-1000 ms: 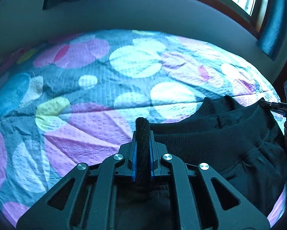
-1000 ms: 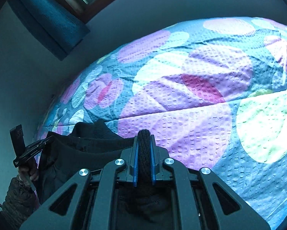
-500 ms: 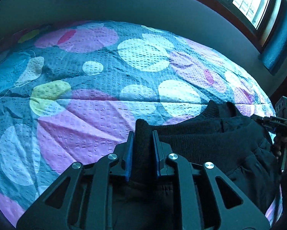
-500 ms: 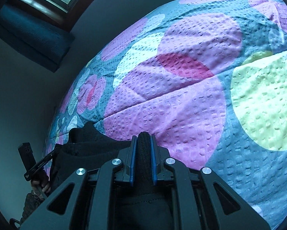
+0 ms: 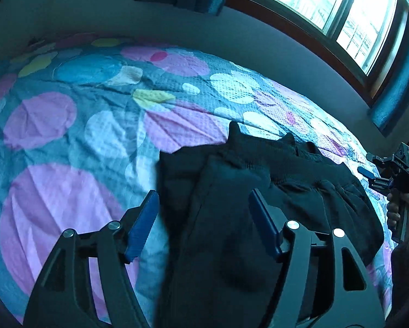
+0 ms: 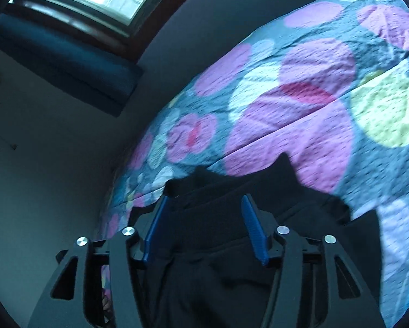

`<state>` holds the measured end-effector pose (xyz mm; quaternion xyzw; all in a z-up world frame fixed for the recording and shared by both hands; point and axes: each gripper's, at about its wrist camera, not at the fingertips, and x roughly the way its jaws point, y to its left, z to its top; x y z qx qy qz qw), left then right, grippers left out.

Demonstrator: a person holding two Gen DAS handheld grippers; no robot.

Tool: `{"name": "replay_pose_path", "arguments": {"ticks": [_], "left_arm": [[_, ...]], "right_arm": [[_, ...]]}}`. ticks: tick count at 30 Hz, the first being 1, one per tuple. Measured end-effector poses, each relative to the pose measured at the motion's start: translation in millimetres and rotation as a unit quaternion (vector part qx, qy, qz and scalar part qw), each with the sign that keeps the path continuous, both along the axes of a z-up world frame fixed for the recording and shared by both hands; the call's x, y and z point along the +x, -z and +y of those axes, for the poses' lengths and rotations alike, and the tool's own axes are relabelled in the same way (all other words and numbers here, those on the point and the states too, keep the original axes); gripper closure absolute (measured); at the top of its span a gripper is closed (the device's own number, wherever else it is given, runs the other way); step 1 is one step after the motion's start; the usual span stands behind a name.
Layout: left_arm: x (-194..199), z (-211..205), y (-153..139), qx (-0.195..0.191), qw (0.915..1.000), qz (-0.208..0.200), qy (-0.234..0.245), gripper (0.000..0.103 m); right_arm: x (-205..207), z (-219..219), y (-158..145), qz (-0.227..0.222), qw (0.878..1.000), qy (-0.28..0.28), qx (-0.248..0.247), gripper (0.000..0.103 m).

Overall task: Fold small clothes
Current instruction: 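Open both tools and release the folded hem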

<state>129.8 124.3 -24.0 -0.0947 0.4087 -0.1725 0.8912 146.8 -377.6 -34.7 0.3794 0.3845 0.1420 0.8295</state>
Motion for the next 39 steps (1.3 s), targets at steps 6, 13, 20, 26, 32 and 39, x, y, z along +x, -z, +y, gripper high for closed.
{"name": "replay_pose_path", "arguments": {"ticks": [6, 13, 20, 26, 32, 39], "left_arm": [[-27.0, 19.3, 12.8, -0.016, 0.9990, 0.022, -0.035, 0.035], [-33.5, 30.0, 21.4, -0.020, 0.9982, 0.035, -0.044, 0.034], [-33.5, 29.6, 36.6, -0.034, 0.9969, 0.054, -0.045, 0.033], [-39.4, 25.6, 35.7, -0.026, 0.9980, 0.042, -0.039, 0.031], [-39.9, 29.4, 37.1, -0.041, 0.9974, 0.040, -0.043, 0.029], [-43.5, 24.7, 37.4, -0.033, 0.9980, 0.034, -0.041, 0.026]], "right_arm": [[25.0, 94.9, 11.7, 0.016, 0.994, -0.108, 0.015, 0.044], [73.4, 130.7, 52.7, 0.071, 0.993, -0.087, -0.036, 0.044], [74.8, 128.1, 54.6, 0.071, 0.994, -0.073, -0.029, 0.044], [52.4, 121.7, 39.0, 0.062, 0.996, -0.064, -0.018, 0.044], [4.9, 128.1, 29.9, 0.043, 0.997, -0.065, -0.001, 0.042], [-0.6, 150.1, 50.0, 0.049, 0.994, -0.072, -0.069, 0.040]]}}
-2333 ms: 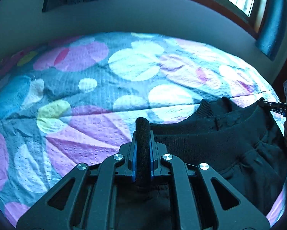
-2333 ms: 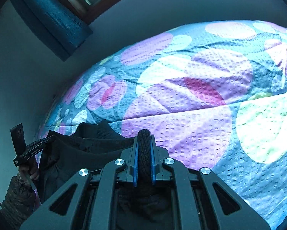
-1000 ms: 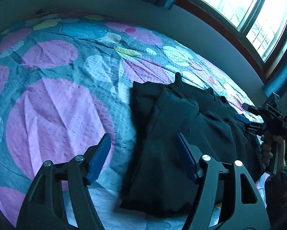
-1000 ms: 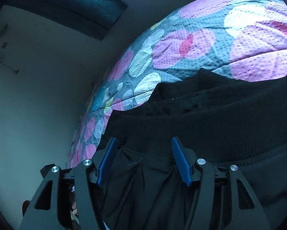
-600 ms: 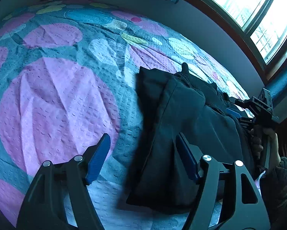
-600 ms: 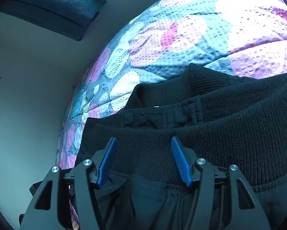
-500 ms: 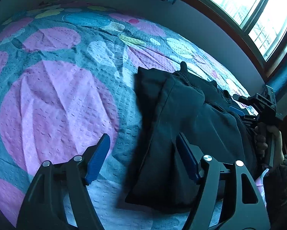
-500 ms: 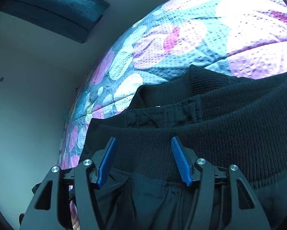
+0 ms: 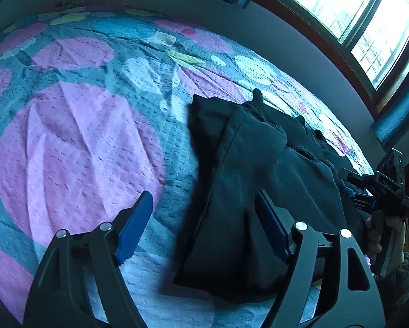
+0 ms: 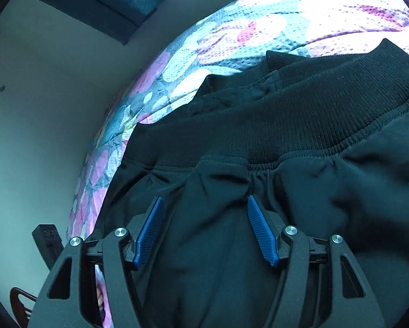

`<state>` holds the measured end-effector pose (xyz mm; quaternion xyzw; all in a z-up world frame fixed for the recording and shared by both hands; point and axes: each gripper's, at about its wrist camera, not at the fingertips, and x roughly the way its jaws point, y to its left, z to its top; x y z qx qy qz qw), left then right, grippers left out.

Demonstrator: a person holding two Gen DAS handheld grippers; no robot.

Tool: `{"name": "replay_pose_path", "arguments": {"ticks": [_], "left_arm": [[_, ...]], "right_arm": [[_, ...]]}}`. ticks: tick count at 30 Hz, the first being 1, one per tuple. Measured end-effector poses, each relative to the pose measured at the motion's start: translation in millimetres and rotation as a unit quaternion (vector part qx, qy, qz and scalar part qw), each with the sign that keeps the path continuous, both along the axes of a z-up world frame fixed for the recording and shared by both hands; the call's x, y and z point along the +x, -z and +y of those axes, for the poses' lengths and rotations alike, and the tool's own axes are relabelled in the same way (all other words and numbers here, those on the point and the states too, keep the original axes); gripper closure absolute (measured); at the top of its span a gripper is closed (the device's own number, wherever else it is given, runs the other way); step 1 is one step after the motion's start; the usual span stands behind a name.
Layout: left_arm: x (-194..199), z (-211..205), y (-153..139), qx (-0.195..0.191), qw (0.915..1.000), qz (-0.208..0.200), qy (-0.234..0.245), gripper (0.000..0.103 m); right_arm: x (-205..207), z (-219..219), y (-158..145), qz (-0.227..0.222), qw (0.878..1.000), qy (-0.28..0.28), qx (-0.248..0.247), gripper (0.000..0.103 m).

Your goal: Fold small clothes

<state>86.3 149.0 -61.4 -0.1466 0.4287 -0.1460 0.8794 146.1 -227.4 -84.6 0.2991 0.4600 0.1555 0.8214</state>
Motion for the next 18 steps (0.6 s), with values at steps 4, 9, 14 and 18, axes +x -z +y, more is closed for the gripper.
{"name": "replay_pose_path", "arguments": {"ticks": [4, 9, 14, 18], "left_arm": [[0.6, 0.6, -0.6, -0.007, 1.0000, -0.002, 0.001, 0.025], [-0.2, 5.8, 1.0, -0.024, 0.9997, -0.001, 0.000, 0.024], [-0.3, 3.9, 1.0, -0.016, 0.9999, -0.002, 0.001, 0.024], [0.1, 3.1, 1.1, -0.015, 0.9999, -0.001, 0.001, 0.023]], "right_arm": [[-2.9, -3.3, -5.1, -0.008, 1.000, 0.000, 0.009, 0.040], [-36.4, -4.9, -24.6, -0.023, 0.999, 0.012, 0.026, 0.040], [-79.7, 8.9, -27.5, -0.027, 0.999, -0.004, 0.020, 0.040], [-84.7, 16.1, -8.3, -0.011, 1.000, -0.007, 0.003, 0.038]]}}
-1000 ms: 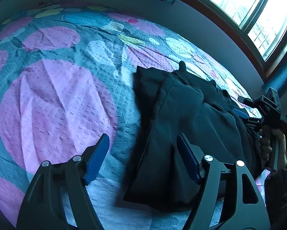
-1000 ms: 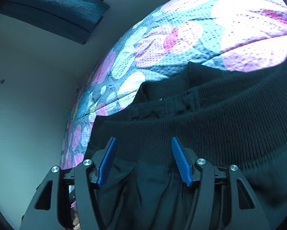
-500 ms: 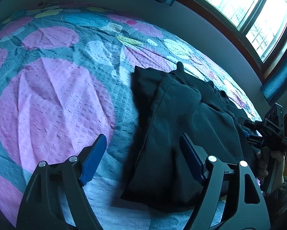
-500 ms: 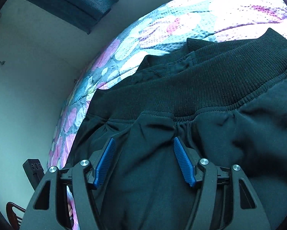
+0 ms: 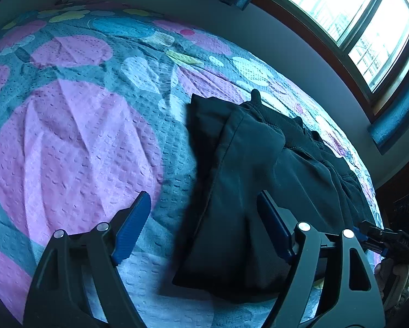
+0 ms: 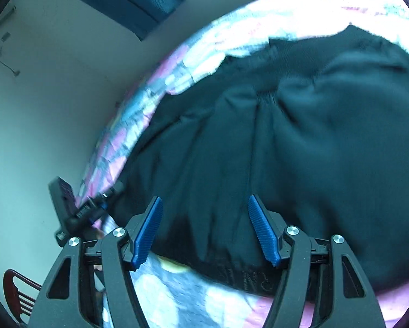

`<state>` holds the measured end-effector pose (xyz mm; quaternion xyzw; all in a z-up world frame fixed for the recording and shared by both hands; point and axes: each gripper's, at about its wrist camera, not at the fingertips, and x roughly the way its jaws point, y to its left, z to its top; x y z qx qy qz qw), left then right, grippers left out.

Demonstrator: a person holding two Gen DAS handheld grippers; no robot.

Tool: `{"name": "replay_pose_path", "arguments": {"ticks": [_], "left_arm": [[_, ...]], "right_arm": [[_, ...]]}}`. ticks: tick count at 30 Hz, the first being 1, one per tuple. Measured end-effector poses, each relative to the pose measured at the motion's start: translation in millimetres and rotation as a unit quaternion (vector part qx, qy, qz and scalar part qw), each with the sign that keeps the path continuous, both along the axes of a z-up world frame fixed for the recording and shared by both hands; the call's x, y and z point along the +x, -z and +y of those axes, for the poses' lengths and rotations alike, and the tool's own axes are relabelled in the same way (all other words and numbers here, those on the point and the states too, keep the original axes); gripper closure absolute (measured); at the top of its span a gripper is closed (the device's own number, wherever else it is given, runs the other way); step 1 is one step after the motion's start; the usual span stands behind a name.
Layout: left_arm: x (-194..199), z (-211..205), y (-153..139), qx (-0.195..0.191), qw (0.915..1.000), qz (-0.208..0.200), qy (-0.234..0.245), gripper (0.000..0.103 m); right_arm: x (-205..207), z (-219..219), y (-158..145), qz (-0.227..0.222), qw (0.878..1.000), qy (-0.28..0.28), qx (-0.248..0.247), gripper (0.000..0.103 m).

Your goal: Fold small clothes

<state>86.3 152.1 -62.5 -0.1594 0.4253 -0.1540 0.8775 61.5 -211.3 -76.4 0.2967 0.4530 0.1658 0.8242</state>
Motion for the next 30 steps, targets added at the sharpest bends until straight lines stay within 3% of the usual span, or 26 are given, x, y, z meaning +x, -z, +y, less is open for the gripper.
{"name": "replay_pose_path", "arguments": {"ticks": [4, 8, 12, 15, 17, 19, 23, 28, 30], "left_arm": [[0.9, -0.6, 0.2, 0.000, 1.0000, 0.001, 0.000, 0.023], [1.5, 1.0, 0.2, -0.009, 1.0000, 0.001, 0.000, 0.023], [-0.1, 11.3, 0.2, -0.046, 0.9989, 0.006, 0.000, 0.023], [2.0, 15.0, 1.4, -0.064, 0.9979, 0.013, 0.002, 0.021], [5.0, 13.3, 0.8, -0.070, 0.9973, 0.018, 0.014, 0.017], [12.3, 8.6, 3.1, -0.070, 0.9965, 0.032, 0.034, 0.013], [26.9, 2.4, 2.9, -0.059, 0.9950, 0.041, 0.070, 0.009], [48.5, -3.3, 7.7, -0.087, 0.9890, 0.056, 0.105, 0.009], [52.5, -15.8, 8.1, -0.064, 0.9901, 0.054, 0.112, 0.010]], "right_arm": [[4.9, -7.0, 14.1, -0.012, 0.999, 0.007, 0.039, 0.038], [1.8, -6.5, 3.5, -0.006, 0.999, 0.015, 0.035, 0.038], [-23.8, -5.3, -15.0, -0.030, 0.999, 0.030, 0.010, 0.038], [-32.0, 0.3, -11.0, -0.024, 1.000, 0.009, 0.012, 0.037], [-30.7, 4.7, 5.9, -0.009, 1.000, -0.003, 0.008, 0.036], [-32.5, 2.0, 16.0, -0.026, 0.999, 0.000, 0.021, 0.036], [-32.2, 1.1, 14.1, -0.034, 0.999, -0.004, 0.028, 0.035], [-38.1, 2.2, 15.2, -0.047, 0.998, -0.007, 0.030, 0.031], [-40.3, 2.2, 15.2, -0.051, 0.998, -0.008, 0.031, 0.030]]}}
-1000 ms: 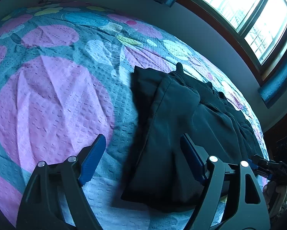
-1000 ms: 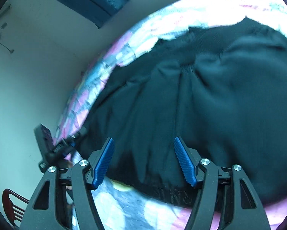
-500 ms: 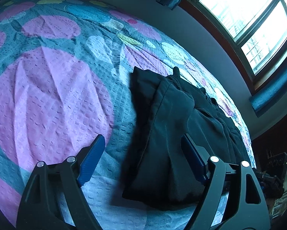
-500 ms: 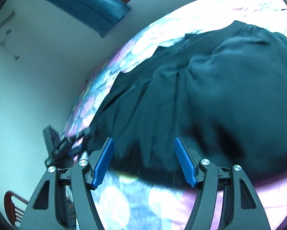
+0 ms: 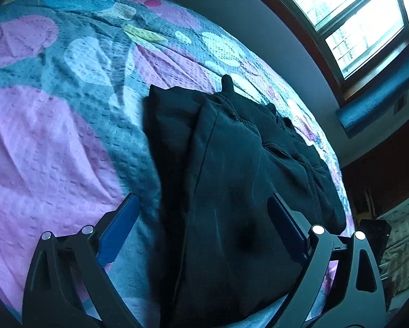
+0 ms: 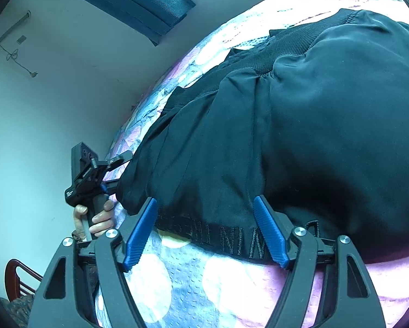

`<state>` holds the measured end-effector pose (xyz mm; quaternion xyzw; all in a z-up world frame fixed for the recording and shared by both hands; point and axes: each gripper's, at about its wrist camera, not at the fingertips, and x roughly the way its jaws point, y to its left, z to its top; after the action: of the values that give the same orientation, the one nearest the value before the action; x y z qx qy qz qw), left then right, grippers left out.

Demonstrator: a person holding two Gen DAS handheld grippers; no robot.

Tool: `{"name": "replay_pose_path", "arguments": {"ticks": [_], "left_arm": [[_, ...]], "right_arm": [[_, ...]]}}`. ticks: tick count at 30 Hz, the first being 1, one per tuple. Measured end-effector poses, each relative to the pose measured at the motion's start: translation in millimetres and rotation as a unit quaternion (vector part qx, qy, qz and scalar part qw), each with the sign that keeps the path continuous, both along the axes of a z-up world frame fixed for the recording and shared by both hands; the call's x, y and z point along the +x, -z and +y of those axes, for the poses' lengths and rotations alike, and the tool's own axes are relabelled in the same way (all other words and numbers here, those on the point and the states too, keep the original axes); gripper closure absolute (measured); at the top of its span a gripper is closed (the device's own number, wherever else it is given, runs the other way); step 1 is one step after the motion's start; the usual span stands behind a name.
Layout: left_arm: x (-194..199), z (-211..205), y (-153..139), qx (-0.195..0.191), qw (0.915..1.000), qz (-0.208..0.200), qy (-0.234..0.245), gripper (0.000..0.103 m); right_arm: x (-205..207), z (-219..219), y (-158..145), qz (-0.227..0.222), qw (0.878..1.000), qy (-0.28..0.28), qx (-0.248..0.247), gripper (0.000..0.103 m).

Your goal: Fold small clothes

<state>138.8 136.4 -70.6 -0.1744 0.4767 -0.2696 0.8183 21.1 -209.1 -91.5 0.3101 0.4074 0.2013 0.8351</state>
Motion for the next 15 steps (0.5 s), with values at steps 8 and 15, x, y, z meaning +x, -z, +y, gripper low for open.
{"name": "replay_pose_path", "arguments": {"ticks": [8, 15], "left_arm": [[2.5, -37.8, -6.6, 0.094, 0.9953, -0.023, 0.009, 0.060], [0.6, -40.3, -22.6, 0.100, 0.9948, -0.018, 0.001, 0.084]], "right_arm": [[-5.2, 0.7, -2.3, -0.013, 1.000, -0.006, -0.002, 0.028], [-27.0, 10.8, -31.4, -0.066, 0.995, 0.023, -0.064, 0.029]]}}
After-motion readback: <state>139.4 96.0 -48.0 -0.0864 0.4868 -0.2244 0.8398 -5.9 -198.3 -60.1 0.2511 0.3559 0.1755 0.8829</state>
